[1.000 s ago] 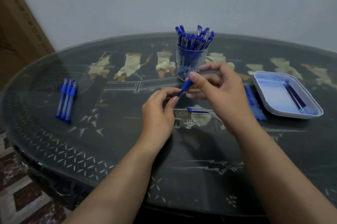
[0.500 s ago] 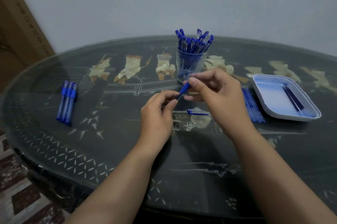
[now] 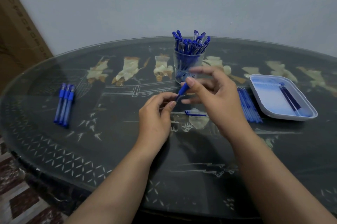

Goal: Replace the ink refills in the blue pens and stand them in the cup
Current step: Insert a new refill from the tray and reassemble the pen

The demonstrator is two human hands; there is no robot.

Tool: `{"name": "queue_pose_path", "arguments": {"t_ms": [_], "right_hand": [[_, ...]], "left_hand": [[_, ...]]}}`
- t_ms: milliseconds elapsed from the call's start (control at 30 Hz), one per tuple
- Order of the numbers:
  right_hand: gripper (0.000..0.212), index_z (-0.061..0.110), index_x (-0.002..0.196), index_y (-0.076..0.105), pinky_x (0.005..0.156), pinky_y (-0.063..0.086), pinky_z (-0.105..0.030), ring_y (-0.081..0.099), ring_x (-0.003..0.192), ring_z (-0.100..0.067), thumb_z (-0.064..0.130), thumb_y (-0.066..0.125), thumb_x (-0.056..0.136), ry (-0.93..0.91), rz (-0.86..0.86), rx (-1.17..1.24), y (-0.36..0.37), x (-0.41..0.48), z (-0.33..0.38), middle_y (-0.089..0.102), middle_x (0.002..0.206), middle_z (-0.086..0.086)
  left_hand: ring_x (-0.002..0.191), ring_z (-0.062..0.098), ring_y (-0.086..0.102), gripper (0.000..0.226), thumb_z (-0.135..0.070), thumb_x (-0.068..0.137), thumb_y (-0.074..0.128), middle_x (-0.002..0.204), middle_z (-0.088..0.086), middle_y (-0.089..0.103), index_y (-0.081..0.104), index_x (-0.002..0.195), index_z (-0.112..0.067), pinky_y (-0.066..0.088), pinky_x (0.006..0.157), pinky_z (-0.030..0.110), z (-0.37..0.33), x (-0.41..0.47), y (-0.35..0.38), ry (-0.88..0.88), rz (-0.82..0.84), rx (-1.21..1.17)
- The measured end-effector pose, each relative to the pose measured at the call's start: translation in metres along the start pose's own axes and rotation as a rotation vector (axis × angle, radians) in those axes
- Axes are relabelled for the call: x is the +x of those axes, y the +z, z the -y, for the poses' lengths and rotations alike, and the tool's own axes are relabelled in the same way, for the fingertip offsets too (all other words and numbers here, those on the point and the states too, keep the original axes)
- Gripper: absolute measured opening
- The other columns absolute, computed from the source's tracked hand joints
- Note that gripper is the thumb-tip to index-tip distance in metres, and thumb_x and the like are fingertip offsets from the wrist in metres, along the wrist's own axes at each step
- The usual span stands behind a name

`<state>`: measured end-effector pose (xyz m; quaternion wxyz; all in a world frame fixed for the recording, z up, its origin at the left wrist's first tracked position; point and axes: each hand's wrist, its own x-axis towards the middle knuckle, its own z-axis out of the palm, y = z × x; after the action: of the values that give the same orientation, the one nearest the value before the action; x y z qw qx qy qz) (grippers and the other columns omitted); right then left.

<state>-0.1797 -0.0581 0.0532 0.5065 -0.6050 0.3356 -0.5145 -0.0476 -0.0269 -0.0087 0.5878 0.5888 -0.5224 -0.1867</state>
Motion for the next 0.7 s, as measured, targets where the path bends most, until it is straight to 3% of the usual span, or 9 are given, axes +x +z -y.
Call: {"name": "queue_pose_path", "arguments": {"t_ms": [100, 233, 300, 367, 433, 500, 600, 667, 700], "right_hand": [[0.006, 0.011, 0.092, 0.064, 0.066, 0.061, -0.038, 0.072, 0.083, -0.025, 0.008, 0.068, 0.088, -0.006, -0.037, -0.024, 0.001, 0.001, -0.005, 0.071, 0.087, -0.012], [0.022, 0.024, 0.107, 0.054, 0.070, 0.060, -0.035, 0.071, 0.085, -0.019, 0.026, 0.066, 0.090, 0.028, -0.066, -0.017, -0.001, 0.004, -0.012, 0.070, 0.087, -0.005], [0.021, 0.028, 0.111, 0.056, 0.073, 0.055, -0.030, 0.067, 0.088, -0.017, 0.033, 0.063, 0.092, 0.036, -0.034, -0.328, -0.010, 0.007, -0.023, 0.068, 0.091, 0.001], [0.033, 0.027, 0.117, 0.061, 0.081, 0.047, -0.028, 0.059, 0.096, -0.013, 0.033, 0.071, 0.086, 0.059, 0.153, -0.844, -0.022, 0.008, -0.034, 0.063, 0.101, 0.005], [0.033, 0.024, 0.116, 0.069, 0.091, 0.044, -0.028, 0.052, 0.100, -0.012, 0.027, 0.074, 0.084, 0.037, 0.295, -1.067, -0.025, 0.007, -0.043, 0.056, 0.104, 0.006], [0.025, 0.020, 0.112, 0.072, 0.090, 0.043, -0.025, 0.052, 0.096, -0.012, 0.018, 0.069, 0.088, -0.004, 0.275, -1.044, -0.023, 0.006, -0.045, 0.056, 0.102, 0.003], [0.026, 0.019, 0.118, 0.068, 0.079, 0.041, -0.012, 0.061, 0.090, -0.010, 0.016, 0.062, 0.093, -0.016, 0.054, -0.868, -0.023, 0.010, -0.041, 0.067, 0.097, 0.001], [0.029, 0.019, 0.123, 0.063, 0.068, 0.046, -0.007, 0.065, 0.075, -0.004, 0.011, 0.059, 0.095, 0.056, -0.087, -0.556, -0.025, 0.014, -0.030, 0.068, 0.085, 0.002], [0.029, 0.017, 0.122, 0.063, 0.066, 0.050, -0.011, 0.068, 0.073, -0.005, 0.007, 0.058, 0.095, 0.066, -0.125, -0.352, -0.026, 0.015, -0.022, 0.067, 0.083, 0.000]], "left_hand": [[0.089, 0.003, 0.064, 0.040, -0.001, 0.090, 0.062, 0.096, -0.007, 0.070, 0.063, 0.090, -0.041, 0.045, 0.077, 0.007, 0.000, 0.000, 0.000, 0.009, 0.000, 0.018], [0.091, 0.004, 0.065, 0.037, -0.001, 0.090, 0.061, 0.098, -0.005, 0.070, 0.065, 0.091, -0.038, 0.046, 0.078, 0.008, 0.001, 0.000, 0.000, -0.026, -0.008, -0.022], [0.092, 0.005, 0.065, 0.039, -0.001, 0.091, 0.060, 0.099, -0.005, 0.070, 0.064, 0.091, -0.040, 0.046, 0.077, 0.008, 0.002, 0.000, 0.000, -0.041, -0.016, -0.034], [0.092, 0.004, 0.065, 0.037, -0.002, 0.091, 0.060, 0.100, -0.005, 0.071, 0.065, 0.093, -0.039, 0.046, 0.078, 0.009, 0.002, 0.000, -0.001, -0.044, -0.020, -0.028], [0.092, 0.002, 0.065, 0.035, -0.003, 0.092, 0.060, 0.100, -0.007, 0.071, 0.065, 0.095, -0.038, 0.046, 0.078, 0.008, 0.002, 0.000, -0.001, -0.052, -0.023, -0.027], [0.092, 0.001, 0.065, 0.037, -0.004, 0.092, 0.060, 0.100, -0.008, 0.070, 0.064, 0.094, -0.040, 0.045, 0.078, 0.007, 0.000, 0.000, -0.001, -0.055, -0.021, -0.027], [0.093, 0.001, 0.065, 0.037, -0.004, 0.092, 0.060, 0.100, -0.009, 0.070, 0.064, 0.094, -0.041, 0.045, 0.078, 0.007, 0.001, 0.000, -0.001, -0.045, -0.007, -0.016], [0.094, 0.002, 0.065, 0.037, -0.004, 0.092, 0.060, 0.100, -0.009, 0.070, 0.065, 0.094, -0.040, 0.047, 0.080, 0.010, 0.001, 0.000, -0.001, -0.045, 0.004, -0.017], [0.094, 0.003, 0.065, 0.037, -0.004, 0.092, 0.060, 0.100, -0.009, 0.070, 0.065, 0.094, -0.040, 0.047, 0.081, 0.012, 0.002, 0.000, -0.001, -0.038, 0.007, -0.014]]}}
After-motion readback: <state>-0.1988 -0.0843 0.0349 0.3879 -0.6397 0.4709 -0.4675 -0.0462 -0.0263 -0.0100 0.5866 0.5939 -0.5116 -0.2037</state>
